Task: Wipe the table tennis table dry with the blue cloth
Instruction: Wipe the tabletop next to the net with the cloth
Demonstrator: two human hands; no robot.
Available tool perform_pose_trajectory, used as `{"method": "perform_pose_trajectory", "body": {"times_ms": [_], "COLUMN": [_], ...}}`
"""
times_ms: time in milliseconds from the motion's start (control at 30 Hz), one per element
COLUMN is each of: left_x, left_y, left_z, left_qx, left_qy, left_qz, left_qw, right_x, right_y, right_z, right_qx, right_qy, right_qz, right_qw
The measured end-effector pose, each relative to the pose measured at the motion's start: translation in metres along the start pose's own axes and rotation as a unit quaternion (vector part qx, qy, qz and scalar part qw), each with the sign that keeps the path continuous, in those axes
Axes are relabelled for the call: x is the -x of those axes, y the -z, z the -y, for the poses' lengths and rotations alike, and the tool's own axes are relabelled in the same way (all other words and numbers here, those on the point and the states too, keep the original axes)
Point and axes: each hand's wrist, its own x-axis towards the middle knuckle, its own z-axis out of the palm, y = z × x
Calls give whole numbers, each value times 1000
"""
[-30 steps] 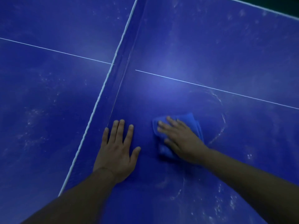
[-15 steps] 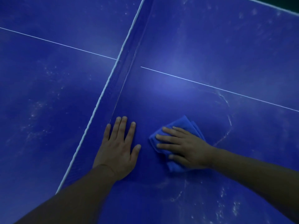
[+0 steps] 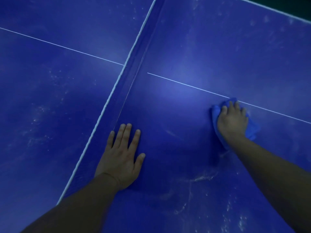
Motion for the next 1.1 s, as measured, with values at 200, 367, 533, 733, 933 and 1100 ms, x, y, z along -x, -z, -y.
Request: {"method": "perform_pose_trajectory", "body": {"times_ms": [200,367,533,733,933,1100], "left_x": [0,0,0,0,1,1], "left_y": [0,1,2,2,0,3], "left_z": [1,0,0,0,1,1], "left_qx": [-4,3,7,13,25,38], "left_qy": [-1,0,5,0,4,5], "left_qz": [-1,7,17,10,11,22], "left_qw": [1000,1000,1000,1000,1000,999], "right_x": [49,4,-10,82,123,0], "right_y": [-19,-14,-5,-22,-13,-12], "right_z": [106,32,-8,85,0,60], "right_qx": [-7,36,21,-6,-24,-11], "right_qy": [314,146,165,494,657,374], "right_qz": [23,-26,-14,8,94,5], "right_qw": [949,988,986,870,747,927]}}
